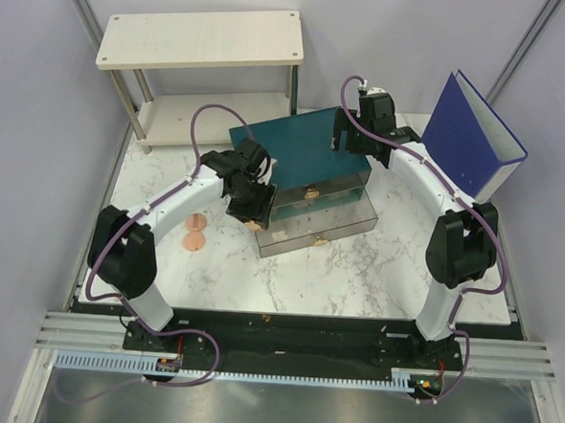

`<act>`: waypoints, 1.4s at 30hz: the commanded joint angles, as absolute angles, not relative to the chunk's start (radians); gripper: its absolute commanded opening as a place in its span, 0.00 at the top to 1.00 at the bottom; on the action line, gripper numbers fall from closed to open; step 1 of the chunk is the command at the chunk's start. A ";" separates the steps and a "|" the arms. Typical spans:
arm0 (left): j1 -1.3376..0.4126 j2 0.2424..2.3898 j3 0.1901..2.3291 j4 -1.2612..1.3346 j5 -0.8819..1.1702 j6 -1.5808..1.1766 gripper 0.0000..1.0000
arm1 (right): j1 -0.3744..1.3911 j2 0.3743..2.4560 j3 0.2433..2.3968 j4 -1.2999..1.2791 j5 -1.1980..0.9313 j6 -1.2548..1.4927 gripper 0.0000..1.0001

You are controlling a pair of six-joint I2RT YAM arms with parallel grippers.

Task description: Organize the makeup

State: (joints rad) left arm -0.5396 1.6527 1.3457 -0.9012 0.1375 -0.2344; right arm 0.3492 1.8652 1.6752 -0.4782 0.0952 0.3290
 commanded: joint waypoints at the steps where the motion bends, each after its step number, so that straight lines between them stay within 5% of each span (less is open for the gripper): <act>1: -0.610 1.664 1.382 -0.810 0.233 -0.149 0.57 | 0.345 1.824 1.674 -0.454 0.106 0.336 0.02; 23: -0.653 1.491 1.273 -0.690 0.123 -0.134 0.65 | 0.345 1.805 1.643 -0.451 0.112 0.345 0.02; 34: -0.712 1.603 1.272 -0.669 0.088 -0.037 0.57 | 0.342 1.786 1.620 -0.449 0.117 0.347 0.02; 42: -0.744 1.669 1.272 -0.675 0.005 -0.026 0.42 | 0.344 1.770 1.597 -0.449 0.118 0.348 0.02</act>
State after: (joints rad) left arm -0.7349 1.6520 1.2636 -0.7212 0.0555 -0.0692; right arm 0.3374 1.8164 1.6104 -0.4473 0.1188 0.3298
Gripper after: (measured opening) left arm 0.636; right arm 0.982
